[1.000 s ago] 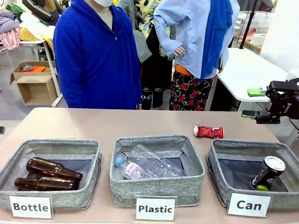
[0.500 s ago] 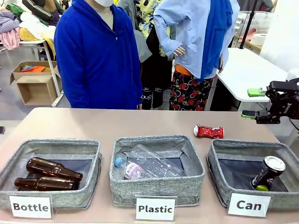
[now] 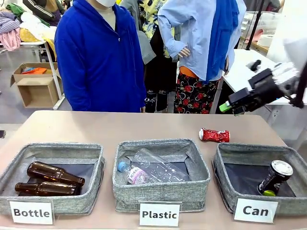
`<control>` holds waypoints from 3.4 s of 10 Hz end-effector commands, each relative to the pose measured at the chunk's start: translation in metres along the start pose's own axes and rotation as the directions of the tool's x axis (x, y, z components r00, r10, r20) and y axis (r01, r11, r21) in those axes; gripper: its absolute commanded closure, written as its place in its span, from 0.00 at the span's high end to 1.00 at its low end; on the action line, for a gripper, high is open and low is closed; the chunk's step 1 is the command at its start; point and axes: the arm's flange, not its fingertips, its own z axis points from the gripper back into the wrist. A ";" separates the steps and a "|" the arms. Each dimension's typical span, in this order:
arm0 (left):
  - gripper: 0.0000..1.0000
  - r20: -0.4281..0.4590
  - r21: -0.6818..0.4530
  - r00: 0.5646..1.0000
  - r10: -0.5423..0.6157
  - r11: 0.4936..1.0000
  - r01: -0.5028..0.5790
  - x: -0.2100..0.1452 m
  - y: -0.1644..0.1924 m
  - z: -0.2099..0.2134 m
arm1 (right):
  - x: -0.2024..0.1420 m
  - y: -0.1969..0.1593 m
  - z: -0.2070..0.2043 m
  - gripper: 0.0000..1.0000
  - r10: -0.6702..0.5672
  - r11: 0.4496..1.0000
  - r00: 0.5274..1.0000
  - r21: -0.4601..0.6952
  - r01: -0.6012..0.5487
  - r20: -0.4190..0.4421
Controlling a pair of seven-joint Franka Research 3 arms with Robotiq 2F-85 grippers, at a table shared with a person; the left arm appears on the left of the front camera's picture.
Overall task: Sort the can waste into the basket.
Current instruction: Pick up the can waste from the table and place it in the right Fabric basket.
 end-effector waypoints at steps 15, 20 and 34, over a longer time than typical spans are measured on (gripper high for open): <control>1.00 -0.001 0.010 1.000 0.008 1.000 -0.008 -0.002 -0.003 0.000 | 0.089 -0.021 -0.101 1.00 0.907 0.128 -0.030 0.343 -0.931 -0.421; 1.00 -0.001 0.010 1.000 0.008 1.000 -0.008 -0.002 -0.003 0.000 | 0.097 -0.010 -0.115 1.00 0.837 0.414 0.239 0.283 -0.865 -0.493; 1.00 -0.001 0.010 1.000 0.008 1.000 -0.008 -0.002 -0.003 0.000 | 0.064 -0.057 -0.198 0.40 0.749 0.611 0.436 0.264 -0.747 -0.500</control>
